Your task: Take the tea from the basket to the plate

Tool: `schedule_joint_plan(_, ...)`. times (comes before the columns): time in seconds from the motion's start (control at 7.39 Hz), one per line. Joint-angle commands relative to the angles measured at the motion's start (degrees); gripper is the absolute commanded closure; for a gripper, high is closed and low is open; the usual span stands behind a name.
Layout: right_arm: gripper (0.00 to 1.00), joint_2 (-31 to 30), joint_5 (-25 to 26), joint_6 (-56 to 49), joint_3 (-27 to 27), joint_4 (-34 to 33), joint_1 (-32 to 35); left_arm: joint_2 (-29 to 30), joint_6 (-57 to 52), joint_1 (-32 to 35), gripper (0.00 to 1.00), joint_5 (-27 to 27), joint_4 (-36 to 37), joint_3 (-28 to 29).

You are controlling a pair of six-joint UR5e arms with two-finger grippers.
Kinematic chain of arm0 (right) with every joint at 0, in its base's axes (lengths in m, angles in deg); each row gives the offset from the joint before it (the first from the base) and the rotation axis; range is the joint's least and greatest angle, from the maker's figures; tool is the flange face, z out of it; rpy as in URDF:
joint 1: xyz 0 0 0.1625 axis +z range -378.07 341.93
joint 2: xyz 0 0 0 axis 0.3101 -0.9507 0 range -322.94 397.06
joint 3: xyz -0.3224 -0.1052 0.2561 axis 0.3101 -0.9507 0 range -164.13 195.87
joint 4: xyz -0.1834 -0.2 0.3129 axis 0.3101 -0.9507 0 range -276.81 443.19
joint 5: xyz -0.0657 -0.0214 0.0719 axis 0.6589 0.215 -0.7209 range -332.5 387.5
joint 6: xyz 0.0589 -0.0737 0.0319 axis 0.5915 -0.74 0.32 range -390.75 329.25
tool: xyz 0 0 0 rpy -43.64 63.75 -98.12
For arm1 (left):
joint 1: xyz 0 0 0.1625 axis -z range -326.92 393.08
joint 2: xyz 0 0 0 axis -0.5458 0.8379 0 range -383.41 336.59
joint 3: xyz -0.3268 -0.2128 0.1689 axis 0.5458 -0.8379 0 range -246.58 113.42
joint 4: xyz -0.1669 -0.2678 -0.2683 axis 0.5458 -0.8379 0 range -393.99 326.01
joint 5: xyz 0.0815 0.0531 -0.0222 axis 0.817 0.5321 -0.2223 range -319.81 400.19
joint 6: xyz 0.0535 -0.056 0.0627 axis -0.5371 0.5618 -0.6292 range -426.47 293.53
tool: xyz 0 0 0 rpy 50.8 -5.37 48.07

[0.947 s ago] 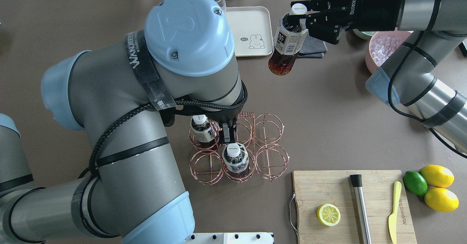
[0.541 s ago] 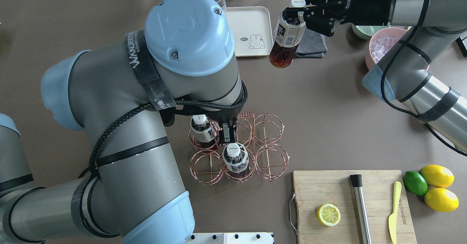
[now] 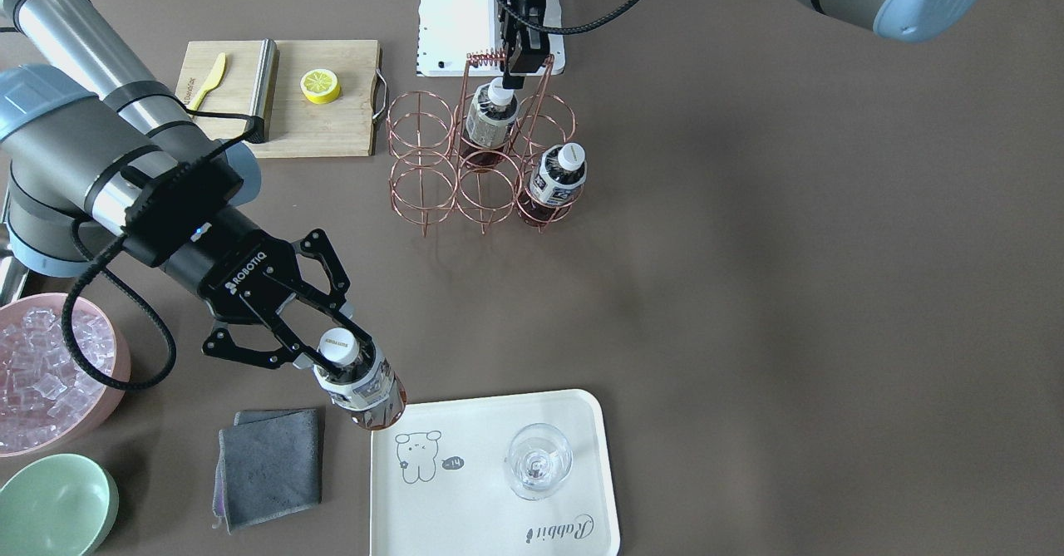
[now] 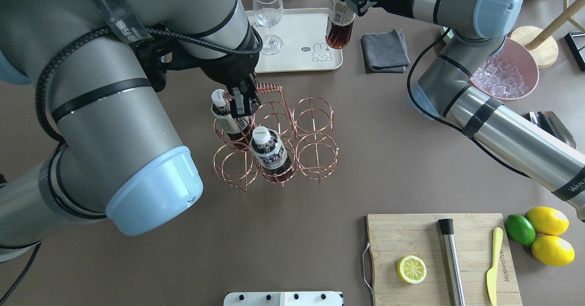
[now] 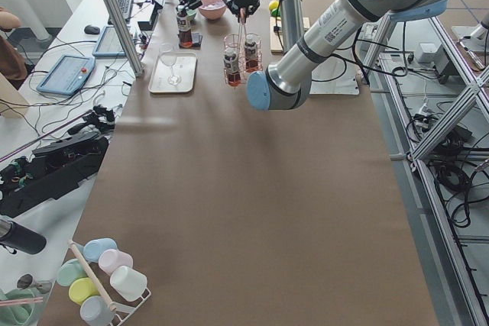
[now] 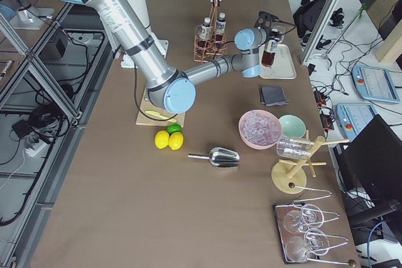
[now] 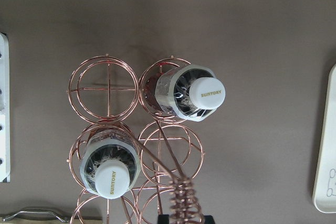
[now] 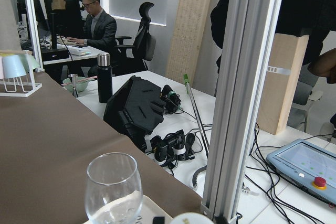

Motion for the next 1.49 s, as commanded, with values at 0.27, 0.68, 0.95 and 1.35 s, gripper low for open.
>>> schedule_joint_plan(0.27,1.0,8.1,13.97,6.06,-15.84,4.82,-3.72,-8.85,-20.33,11.17,1.0,-1.67,3.65,-1.73)
schedule_joint_plan(0.68,1.0,9.43,17.77,8.17,-18.07,5.54,-6.19,-18.59,-34.12,24.26,1.0,-5.45,2.96,0.1)
schedule_joint_plan(0.95,1.0,9.34,19.45,8.17,-18.42,6.24,-7.78,-21.07,-40.31,30.33,1.0,-5.45,-2.11,7.81)
schedule_joint_plan(1.35,1.0,9.26,20.07,7.21,-19.22,7.04,-8.31,-22.05,-44.62,37.1,1.0,-5.54,-13.54,20.55)
